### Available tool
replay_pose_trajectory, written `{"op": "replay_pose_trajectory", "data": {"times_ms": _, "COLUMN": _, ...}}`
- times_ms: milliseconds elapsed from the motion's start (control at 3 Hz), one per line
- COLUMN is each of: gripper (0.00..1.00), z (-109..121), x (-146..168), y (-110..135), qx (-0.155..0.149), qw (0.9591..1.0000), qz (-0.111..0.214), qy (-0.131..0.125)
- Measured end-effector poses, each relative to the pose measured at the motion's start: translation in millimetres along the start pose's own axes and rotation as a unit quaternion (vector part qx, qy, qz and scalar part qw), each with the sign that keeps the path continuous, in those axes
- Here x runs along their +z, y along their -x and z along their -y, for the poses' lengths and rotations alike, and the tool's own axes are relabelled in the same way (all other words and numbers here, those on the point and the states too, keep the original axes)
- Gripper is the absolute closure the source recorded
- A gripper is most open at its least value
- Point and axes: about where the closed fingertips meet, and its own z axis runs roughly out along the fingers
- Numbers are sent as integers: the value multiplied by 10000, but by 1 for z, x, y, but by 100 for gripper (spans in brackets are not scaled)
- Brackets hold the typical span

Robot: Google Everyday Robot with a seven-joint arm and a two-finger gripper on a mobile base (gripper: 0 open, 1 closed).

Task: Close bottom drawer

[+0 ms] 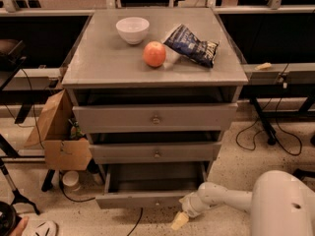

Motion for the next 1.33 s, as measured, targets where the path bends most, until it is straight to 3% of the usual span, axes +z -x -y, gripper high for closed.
{"op": "replay_pose_trajectory", "data": {"times_ms": 333, "gripper": 24, "z": 3, "x": 4, "y": 2, "qx": 55, "qw": 10000, "qz": -31, "qy": -3}}
{"op": "replay_pose_trajectory", "data": {"times_ms": 667, "gripper": 21, "z": 33, "x": 4, "y": 20, "qx": 69, "qw": 9997, "qz": -12, "qy": -214}}
{"op": "replay_pose_trajectory", "data": {"times_ms": 1000, "gripper": 0, "z": 29, "x": 3, "y": 17, "qx": 69, "qw": 9997, "qz": -12, "qy": -214}}
{"op": "replay_pose_trajectory", "data": {"times_ms": 1333, "gripper": 0, "z": 28, "x": 3, "y": 15, "qx": 72, "qw": 9997, "qz": -14, "qy": -212}}
